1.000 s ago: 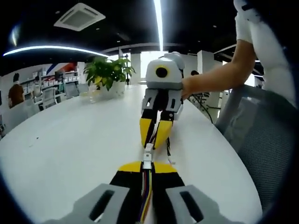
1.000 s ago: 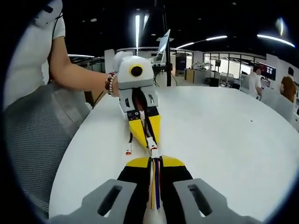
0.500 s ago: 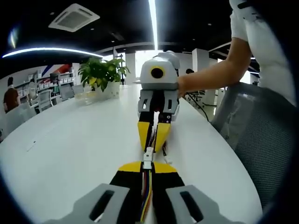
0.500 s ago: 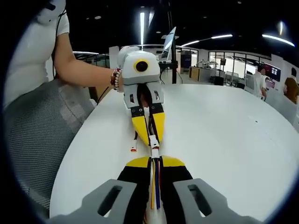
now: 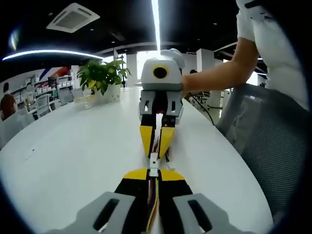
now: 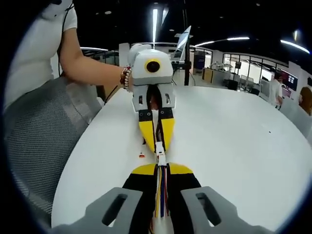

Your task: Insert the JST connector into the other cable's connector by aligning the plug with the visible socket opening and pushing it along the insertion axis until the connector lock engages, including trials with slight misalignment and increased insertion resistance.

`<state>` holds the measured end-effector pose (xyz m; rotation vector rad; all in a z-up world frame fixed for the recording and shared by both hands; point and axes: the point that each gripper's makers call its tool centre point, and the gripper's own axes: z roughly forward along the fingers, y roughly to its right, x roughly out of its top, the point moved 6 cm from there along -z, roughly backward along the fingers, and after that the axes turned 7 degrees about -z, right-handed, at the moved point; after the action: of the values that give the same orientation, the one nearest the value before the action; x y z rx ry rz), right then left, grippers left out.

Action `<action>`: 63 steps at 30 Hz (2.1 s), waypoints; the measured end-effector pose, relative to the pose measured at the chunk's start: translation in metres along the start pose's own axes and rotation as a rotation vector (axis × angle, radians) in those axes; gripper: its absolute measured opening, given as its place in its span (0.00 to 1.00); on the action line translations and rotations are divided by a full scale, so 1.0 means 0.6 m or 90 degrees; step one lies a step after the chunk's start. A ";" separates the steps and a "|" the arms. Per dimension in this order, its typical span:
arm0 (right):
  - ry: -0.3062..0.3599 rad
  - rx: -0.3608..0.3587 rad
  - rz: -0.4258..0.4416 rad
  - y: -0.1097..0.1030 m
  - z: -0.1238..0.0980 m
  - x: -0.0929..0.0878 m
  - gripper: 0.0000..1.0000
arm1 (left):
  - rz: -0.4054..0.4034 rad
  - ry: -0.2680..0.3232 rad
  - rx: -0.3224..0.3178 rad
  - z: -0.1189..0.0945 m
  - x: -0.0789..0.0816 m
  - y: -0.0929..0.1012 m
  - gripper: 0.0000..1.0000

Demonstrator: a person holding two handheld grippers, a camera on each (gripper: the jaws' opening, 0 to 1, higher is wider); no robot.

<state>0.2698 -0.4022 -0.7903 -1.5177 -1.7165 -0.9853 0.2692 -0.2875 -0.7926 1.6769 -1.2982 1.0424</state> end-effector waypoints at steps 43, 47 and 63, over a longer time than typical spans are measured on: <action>-0.035 0.017 -0.017 -0.007 0.001 -0.005 0.04 | -0.014 -0.003 -0.006 0.002 -0.008 0.004 0.00; -0.037 0.016 -0.018 -0.006 0.001 -0.005 0.04 | -0.010 -0.005 -0.012 0.005 -0.007 0.007 0.00; -0.057 0.021 -0.035 -0.006 0.002 -0.002 0.04 | 0.000 -0.017 -0.013 0.007 -0.006 0.007 0.00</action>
<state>0.2664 -0.4020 -0.7922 -1.5209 -1.8365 -0.9246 0.2651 -0.2909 -0.7974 1.6817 -1.3215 1.0057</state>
